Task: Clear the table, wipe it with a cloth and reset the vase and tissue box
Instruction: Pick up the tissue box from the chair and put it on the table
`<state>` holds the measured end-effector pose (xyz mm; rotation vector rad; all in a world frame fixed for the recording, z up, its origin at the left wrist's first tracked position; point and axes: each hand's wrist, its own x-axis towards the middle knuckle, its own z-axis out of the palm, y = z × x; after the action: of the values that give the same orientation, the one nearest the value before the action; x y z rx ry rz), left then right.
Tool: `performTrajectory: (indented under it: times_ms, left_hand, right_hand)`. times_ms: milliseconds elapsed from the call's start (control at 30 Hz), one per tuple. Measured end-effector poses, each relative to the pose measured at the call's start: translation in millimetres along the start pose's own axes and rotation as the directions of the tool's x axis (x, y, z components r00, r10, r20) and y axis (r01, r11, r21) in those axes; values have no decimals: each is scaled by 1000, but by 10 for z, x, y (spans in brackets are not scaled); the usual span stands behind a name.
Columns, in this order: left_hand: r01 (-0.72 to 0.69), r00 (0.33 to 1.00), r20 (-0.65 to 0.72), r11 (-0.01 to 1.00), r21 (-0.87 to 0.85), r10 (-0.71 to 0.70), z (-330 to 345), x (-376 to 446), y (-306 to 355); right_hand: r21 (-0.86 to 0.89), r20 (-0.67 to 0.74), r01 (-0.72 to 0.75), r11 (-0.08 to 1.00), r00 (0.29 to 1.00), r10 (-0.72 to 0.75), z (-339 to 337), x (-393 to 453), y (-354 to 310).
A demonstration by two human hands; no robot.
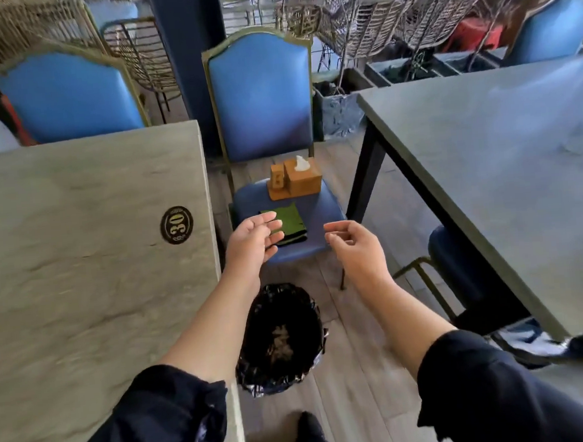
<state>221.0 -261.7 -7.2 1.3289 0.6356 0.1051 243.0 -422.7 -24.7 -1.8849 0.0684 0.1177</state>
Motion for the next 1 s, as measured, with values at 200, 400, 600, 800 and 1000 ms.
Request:
performTrajectory:
  times_ms: [200,400,600,800,1000]
  left_hand:
    - [22,998,-54,999,26,-20,408,715,102]
    - [67,989,-132,997,27,-63,784,1513,42]
    - [137,973,-192,990,27,-129,1128,2509,-135]
    - [213,939,-278,977,17,-200,1492,3692,-422]
    - [264,915,-332,962,61,-230,1690,4697,-879]
  right_hand:
    - [-12,59,-12,1000,998,12,-85,942,-84]
    - [-28,84,-53,998,995,55,82,1956,38]
    - [-157,145,-43,987,987,66,390,3232,369]
    - [-399,311,71,914,949,62,775,4621,873]
    - [-536,497,170,827,856,146,1152,5715,1467]
